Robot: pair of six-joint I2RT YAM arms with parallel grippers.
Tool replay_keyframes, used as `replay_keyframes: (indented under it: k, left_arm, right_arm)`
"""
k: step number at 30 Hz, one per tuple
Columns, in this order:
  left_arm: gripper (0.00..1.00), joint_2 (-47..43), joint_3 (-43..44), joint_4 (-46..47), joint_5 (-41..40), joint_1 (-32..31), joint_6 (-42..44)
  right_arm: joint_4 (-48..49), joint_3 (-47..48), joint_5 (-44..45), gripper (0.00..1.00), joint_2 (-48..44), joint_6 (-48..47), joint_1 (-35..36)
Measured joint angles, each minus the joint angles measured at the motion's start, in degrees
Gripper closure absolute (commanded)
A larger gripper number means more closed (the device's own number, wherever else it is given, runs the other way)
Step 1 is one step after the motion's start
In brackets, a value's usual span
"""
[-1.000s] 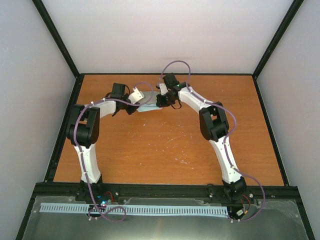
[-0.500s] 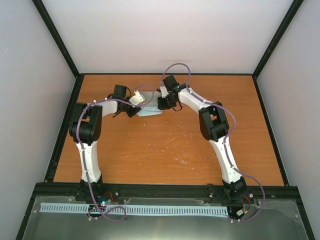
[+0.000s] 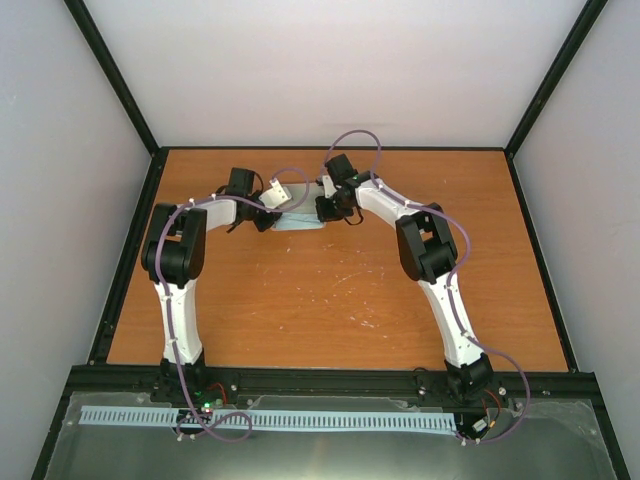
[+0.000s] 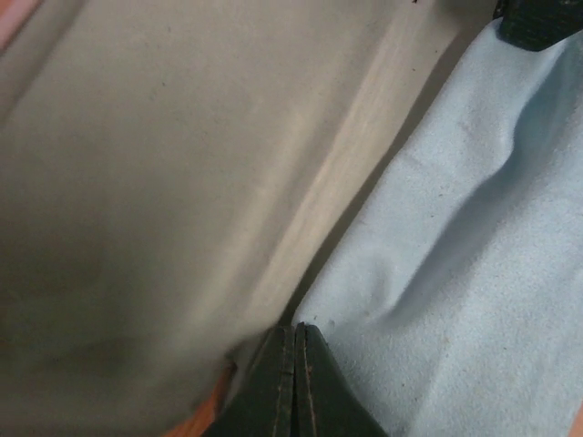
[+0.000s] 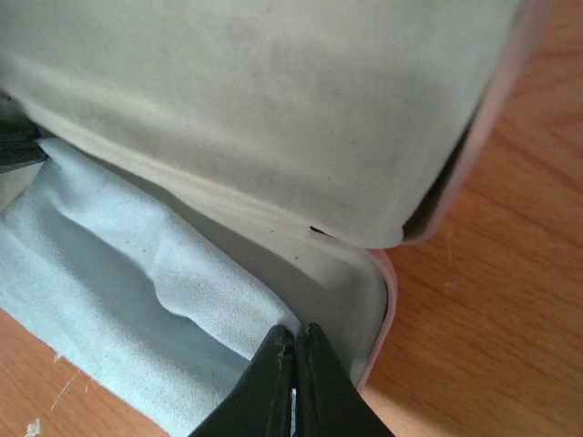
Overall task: Organize the sunglasses
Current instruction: Place the glasses cleaning cloth in the sunglasses case.
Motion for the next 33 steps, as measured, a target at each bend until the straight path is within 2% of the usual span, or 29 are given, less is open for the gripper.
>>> replay_keyframes:
  k: [14, 19, 21, 24, 26, 29, 31, 33]
  left_arm:
    - [1.0, 0.24, 0.02, 1.64, -1.31, 0.0, -0.44]
    - [0.99, 0.22, -0.42, 2.56, -2.19, 0.0, -1.03]
    - [0.95, 0.17, -0.9, 3.08, -2.27, 0.0, -1.2]
    - [0.89, -0.22, -1.79, 3.8, -2.34, 0.0, -1.79]
    - [0.78, -0.83, -2.73, 4.28, -2.51, 0.0, -2.29]
    - [0.67, -1.88, -4.24, 4.76, -2.69, -0.04, -2.84]
    - [0.65, -2.58, -5.07, 5.07, -2.93, -0.09, -3.02]
    - [0.63, -3.19, -5.68, 5.2, -3.3, -0.11, -3.21]
  right_arm:
    - [2.67, -0.07, 1.51, 0.97, 0.0, 1.9, 0.0]
    - [3.48, -0.04, 1.44, 0.91, 0.02, 2.34, 0.0]
    - [3.63, 0.31, 1.31, 0.83, 0.33, 2.54, 0.0]
    - [4.26, 1.03, 0.59, 0.78, 1.07, 2.64, 0.02]
    - [4.52, 1.03, 0.39, 0.74, 1.14, 2.69, 0.09]
    - [4.7, 1.03, 0.17, 0.73, 1.14, 2.56, 0.28]
    - [4.76, 1.03, 0.22, 0.71, 1.14, 2.45, 0.35]
    - [4.83, 1.03, 0.22, 0.65, 1.14, 2.38, 0.35]
